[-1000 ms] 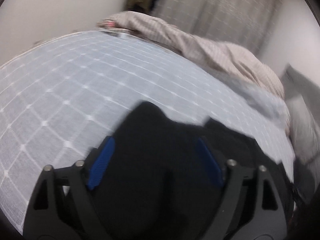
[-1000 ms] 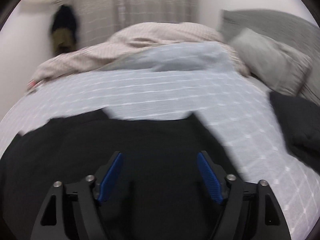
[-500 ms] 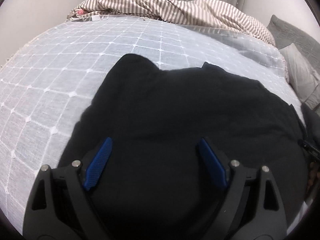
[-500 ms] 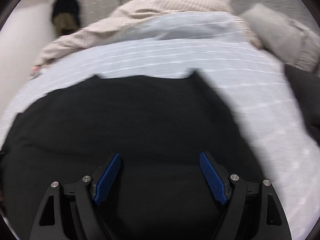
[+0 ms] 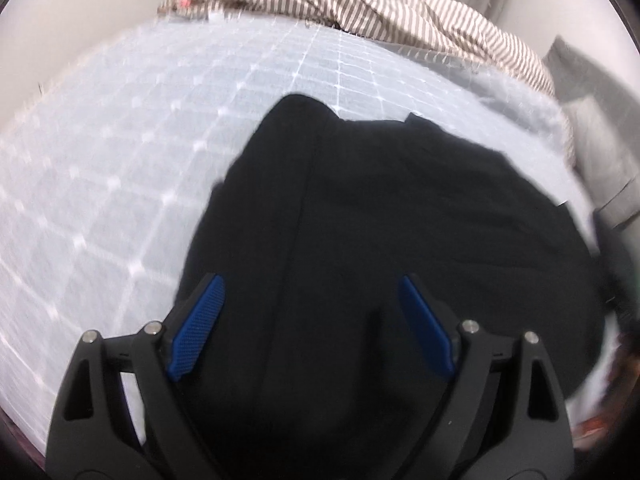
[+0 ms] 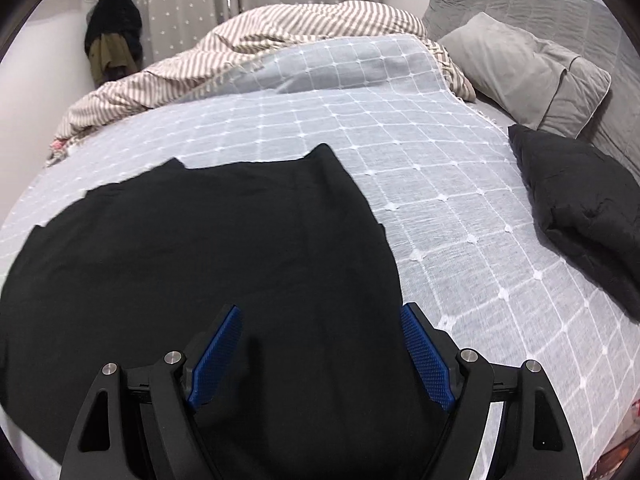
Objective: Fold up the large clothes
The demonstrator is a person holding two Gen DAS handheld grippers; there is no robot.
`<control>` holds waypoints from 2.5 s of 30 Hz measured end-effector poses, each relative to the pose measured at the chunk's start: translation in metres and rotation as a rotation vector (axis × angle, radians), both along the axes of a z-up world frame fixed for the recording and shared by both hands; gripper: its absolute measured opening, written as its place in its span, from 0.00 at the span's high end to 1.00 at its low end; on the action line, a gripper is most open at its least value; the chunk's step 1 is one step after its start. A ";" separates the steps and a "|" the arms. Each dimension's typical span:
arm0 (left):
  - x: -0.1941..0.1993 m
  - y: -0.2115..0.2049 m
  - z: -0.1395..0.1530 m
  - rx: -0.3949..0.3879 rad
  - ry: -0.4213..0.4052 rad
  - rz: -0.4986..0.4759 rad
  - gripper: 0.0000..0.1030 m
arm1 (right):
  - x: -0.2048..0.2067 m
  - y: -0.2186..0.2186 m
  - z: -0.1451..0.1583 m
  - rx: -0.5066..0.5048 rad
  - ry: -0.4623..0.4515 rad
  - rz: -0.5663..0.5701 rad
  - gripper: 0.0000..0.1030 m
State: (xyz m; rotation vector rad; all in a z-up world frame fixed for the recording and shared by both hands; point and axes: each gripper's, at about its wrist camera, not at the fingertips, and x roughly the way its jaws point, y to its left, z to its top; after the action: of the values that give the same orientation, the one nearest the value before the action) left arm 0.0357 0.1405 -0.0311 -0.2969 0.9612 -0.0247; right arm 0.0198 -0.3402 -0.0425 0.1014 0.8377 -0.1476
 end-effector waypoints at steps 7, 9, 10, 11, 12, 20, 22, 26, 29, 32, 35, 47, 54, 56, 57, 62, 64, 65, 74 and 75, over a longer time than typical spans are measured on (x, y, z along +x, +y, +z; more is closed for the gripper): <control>-0.034 0.043 -0.004 -0.219 0.020 0.019 0.14 | -0.027 0.015 0.019 0.153 -0.045 0.070 0.20; -0.043 0.053 -0.005 -0.224 0.021 0.037 0.14 | -0.027 0.022 0.021 0.185 -0.046 0.090 0.20; -0.046 0.057 -0.006 -0.219 0.025 0.045 0.14 | -0.027 0.026 0.021 0.198 -0.042 0.103 0.20; -0.050 0.061 -0.007 -0.211 0.031 0.050 0.14 | -0.026 0.030 0.021 0.205 -0.036 0.114 0.20; -0.052 0.065 -0.010 -0.208 0.037 0.050 0.14 | -0.025 0.035 0.021 0.209 -0.031 0.123 0.20; -0.060 0.093 -0.047 -0.421 0.162 -0.013 0.14 | -0.013 0.060 0.012 0.220 0.013 0.144 0.20; -0.058 0.095 -0.055 -0.493 0.191 -0.016 0.14 | -0.009 0.066 0.008 0.230 0.029 0.150 0.20; -0.053 0.095 -0.068 -0.643 0.214 -0.026 0.14 | -0.004 0.074 0.003 0.267 0.052 0.163 0.20; -0.048 0.088 -0.069 -0.637 0.189 -0.018 0.20 | -0.001 0.080 -0.001 0.290 0.066 0.166 0.20; -0.044 0.082 -0.070 -0.639 0.155 -0.002 0.28 | 0.002 0.086 -0.005 0.306 0.081 0.166 0.20; -0.042 0.079 -0.068 -0.613 0.129 0.025 0.51 | 0.002 0.091 -0.007 0.310 0.089 0.166 0.20; -0.055 0.025 0.035 -0.418 -0.216 -0.091 0.69 | 0.001 0.107 -0.001 0.342 0.085 0.201 0.20; -0.042 -0.042 0.085 -0.462 -0.353 -0.249 0.71 | -0.001 0.109 -0.001 0.403 0.111 0.253 0.20; -0.037 -0.059 0.090 -0.473 -0.358 -0.276 0.72 | -0.002 0.107 0.001 0.412 0.109 0.257 0.20; -0.034 -0.069 0.092 -0.474 -0.359 -0.291 0.72 | -0.003 0.104 0.002 0.415 0.103 0.257 0.20; -0.021 -0.126 0.092 -0.463 -0.342 -0.380 0.73 | -0.008 0.078 0.011 0.484 0.063 0.224 0.20; -0.016 -0.155 0.089 -0.446 -0.326 -0.422 0.73 | -0.009 0.065 0.012 0.521 0.051 0.201 0.20; -0.015 -0.166 0.086 -0.437 -0.316 -0.440 0.73 | -0.009 0.057 0.012 0.540 0.046 0.183 0.20; 0.009 -0.237 0.010 -0.353 -0.135 -0.532 0.72 | -0.008 0.006 0.002 0.714 0.030 0.105 0.20; 0.011 -0.238 -0.002 -0.389 -0.117 -0.537 0.72 | -0.008 0.006 0.001 0.736 0.032 0.113 0.20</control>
State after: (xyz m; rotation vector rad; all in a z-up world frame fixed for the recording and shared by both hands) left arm 0.0471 -0.0973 -0.0330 -0.3814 0.8928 -0.7189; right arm 0.0119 -0.3341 -0.0412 0.7422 0.8936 0.2732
